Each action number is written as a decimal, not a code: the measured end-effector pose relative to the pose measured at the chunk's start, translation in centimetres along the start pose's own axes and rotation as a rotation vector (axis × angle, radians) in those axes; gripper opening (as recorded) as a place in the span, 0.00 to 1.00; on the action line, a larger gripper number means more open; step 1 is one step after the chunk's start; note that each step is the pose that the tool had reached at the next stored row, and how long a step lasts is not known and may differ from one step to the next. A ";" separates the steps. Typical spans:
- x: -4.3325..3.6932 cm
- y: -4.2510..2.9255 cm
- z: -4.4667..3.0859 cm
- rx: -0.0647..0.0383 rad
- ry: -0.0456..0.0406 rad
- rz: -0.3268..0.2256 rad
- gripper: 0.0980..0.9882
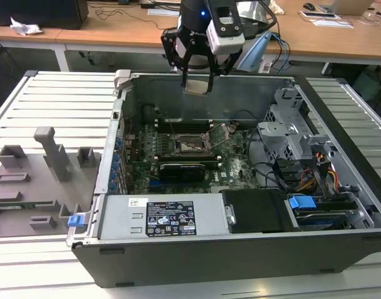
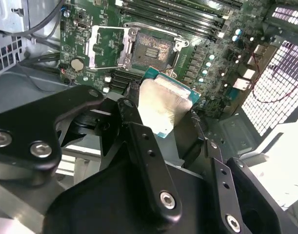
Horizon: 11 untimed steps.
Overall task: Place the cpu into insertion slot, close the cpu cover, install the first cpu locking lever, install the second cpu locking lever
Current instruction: 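Place the cpu into insertion slot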
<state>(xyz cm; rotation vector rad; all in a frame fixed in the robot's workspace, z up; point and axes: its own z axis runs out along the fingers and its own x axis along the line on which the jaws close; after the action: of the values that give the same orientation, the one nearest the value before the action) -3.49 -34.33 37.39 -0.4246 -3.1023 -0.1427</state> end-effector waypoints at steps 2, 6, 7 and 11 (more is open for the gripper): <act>0.00 0.00 0.02 0.000 -0.0020 0.022 0.48; 0.00 -0.01 0.15 -0.002 -0.0110 0.122 0.48; 0.00 -0.02 0.16 -0.003 -0.0123 0.136 0.48; 0.00 -0.02 0.25 -0.004 -0.0191 0.212 0.48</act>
<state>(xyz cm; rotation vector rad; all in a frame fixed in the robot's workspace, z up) -3.49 -34.33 37.14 -0.7546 -3.0490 -0.1437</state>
